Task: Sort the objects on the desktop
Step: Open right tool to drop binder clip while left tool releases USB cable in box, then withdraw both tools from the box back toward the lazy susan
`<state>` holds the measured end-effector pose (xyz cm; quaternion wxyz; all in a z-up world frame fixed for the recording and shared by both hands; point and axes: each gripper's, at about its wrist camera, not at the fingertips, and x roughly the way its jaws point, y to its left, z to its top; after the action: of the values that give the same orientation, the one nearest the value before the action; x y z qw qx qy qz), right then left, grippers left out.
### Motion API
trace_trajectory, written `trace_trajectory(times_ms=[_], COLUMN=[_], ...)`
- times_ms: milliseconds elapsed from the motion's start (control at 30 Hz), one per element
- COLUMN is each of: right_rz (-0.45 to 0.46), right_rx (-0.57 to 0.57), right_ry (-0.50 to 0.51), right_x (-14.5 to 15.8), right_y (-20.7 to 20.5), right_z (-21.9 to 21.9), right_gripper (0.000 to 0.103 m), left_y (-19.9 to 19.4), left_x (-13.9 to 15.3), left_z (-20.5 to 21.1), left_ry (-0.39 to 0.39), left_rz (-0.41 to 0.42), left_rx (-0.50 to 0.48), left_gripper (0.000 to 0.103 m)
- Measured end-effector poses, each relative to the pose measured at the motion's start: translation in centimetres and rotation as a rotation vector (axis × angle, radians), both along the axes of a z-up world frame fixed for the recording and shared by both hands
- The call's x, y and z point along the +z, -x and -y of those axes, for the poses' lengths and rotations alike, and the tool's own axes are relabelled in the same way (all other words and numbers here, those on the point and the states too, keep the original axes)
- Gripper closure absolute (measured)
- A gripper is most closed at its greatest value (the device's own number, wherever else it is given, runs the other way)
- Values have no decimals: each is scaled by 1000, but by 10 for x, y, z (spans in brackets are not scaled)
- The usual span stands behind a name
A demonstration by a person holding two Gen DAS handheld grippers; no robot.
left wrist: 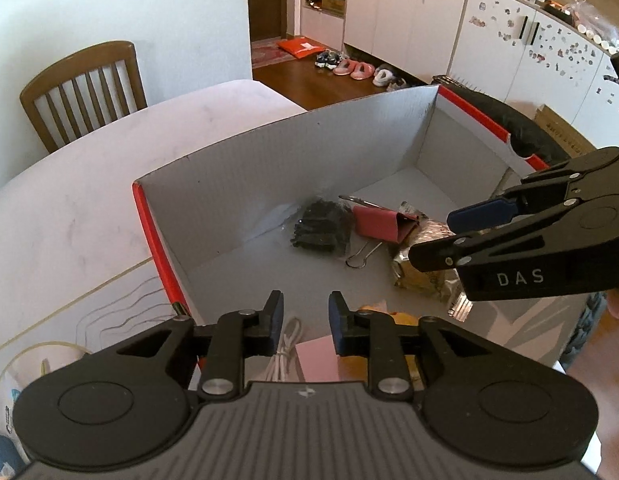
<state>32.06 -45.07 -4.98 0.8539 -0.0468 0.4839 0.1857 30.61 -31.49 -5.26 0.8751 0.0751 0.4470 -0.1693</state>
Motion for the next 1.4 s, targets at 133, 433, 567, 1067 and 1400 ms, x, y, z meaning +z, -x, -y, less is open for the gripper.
trace_trajectory(times_ms=[133,433,567,1067,1400], right_rz=[-5,30,29,93,143], right_rx=[6,41,37,33,-2], right_ry=[-9,-24,-51,-122,-155], right_x=[2,14,17,38,55], right_y=[5,25,31,55,79], right_z=[3,11,16,20,5], right_gripper=[55,39,35,16,8], left_y=[7,30,39,69,96], left_x=[7,19,23,51,67], left_z=[2,8,6,-17,-48], left_ry=[35,68,90,169,237], left_rz=[10,32,43,106,141], left_rx=[-31,-48,-45,-10,-14], left_gripper=[53,36,36,36,26])
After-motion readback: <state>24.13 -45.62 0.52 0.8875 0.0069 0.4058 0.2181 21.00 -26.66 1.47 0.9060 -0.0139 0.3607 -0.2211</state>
